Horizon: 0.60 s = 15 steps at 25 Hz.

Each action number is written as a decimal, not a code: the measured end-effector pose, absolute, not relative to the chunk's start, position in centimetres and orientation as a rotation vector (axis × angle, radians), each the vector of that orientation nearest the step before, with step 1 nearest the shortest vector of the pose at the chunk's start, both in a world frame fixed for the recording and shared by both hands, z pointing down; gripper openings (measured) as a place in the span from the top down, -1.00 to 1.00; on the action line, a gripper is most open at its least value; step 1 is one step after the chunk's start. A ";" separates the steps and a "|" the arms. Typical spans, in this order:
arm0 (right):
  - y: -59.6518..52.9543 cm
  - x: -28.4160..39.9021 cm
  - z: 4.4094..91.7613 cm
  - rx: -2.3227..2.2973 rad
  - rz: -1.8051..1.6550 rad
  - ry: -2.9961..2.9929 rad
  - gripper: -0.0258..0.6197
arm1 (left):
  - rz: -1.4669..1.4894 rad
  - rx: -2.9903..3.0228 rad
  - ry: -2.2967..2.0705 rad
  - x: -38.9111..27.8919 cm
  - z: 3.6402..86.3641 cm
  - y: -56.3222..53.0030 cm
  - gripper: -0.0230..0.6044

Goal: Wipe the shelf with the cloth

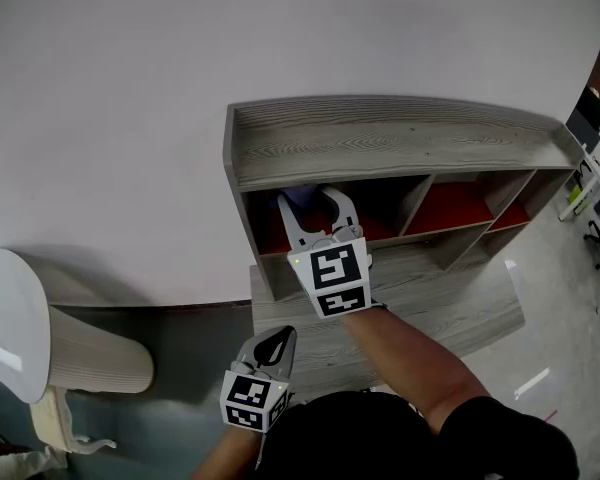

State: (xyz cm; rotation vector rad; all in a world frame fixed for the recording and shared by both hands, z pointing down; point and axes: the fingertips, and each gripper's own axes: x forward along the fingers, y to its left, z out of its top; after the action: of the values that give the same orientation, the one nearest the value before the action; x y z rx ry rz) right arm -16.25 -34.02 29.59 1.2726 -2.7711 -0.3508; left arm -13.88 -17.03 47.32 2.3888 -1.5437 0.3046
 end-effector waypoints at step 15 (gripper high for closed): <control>-32.2 -20.1 29.4 1.183 -0.491 -2.751 0.47 | 0.283 2.385 -1.556 -15.3 47.3 -16.0 0.89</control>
State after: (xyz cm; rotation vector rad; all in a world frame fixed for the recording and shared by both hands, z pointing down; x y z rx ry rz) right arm -20.12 -32.16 29.40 1.1830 -2.7514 -0.4907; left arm -15.25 -15.96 47.28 2.3848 -1.5561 0.2826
